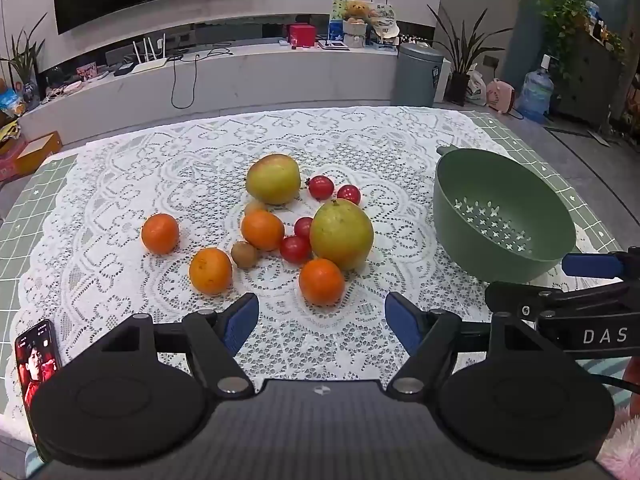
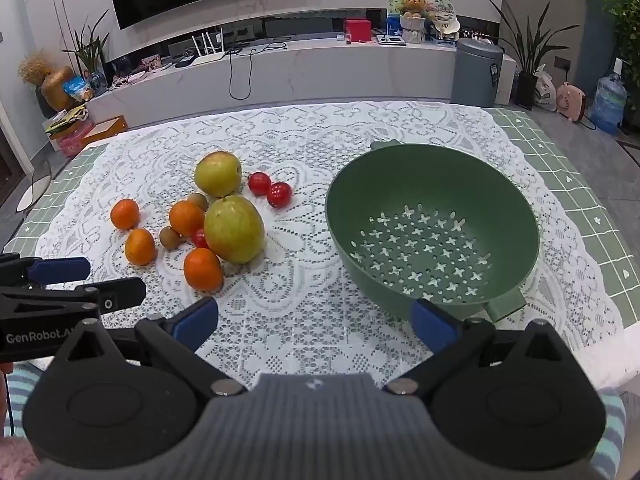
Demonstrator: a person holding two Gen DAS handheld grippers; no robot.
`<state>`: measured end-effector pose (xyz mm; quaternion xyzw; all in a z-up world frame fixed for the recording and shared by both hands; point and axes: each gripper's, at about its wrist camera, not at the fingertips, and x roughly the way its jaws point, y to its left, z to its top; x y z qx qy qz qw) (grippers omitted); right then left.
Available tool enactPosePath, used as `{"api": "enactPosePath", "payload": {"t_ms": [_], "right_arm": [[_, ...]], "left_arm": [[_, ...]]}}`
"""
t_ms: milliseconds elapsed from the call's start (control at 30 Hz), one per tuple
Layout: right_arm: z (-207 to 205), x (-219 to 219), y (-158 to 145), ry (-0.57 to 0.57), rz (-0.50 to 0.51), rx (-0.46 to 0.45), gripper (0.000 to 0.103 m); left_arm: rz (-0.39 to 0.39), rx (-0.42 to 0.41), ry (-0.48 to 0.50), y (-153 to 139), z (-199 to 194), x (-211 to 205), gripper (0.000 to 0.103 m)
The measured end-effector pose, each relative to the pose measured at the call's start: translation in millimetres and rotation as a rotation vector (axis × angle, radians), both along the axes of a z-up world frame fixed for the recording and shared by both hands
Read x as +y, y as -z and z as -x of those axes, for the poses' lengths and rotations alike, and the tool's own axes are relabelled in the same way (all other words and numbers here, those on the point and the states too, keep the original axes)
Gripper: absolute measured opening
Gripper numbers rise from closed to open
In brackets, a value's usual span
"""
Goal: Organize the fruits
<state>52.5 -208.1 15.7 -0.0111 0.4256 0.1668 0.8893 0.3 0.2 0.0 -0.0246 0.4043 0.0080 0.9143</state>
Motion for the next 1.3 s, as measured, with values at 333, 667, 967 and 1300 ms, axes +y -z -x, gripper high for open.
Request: {"api": "enactPosePath", "payload": {"t_ms": [333,667,967,1300], "right_arm": [[0.7,-0.4,0.5,0.0,0.0,0.003,0.099],[0.4,1.4,2.5,-0.008,-0.001,0.013,0.099],[-1.5,10.8,4.3,-0.051,0.033,0.015,0.099],[-17.2,19.3,-2.9,-0.119,0.001,-0.015,0.099]], "left_arm": [[0.0,0.002,0.0,0.1,0.0,0.0,0.085],[0.001,0.003,0.0,0.2,-0.1,0.1,0.085],[0.004,-0.006,0.025,4.4,0.0,-2.7,0.084],[0.019,-0.019,-0.024,0.4,-6.3,16.7,0.084]]}}
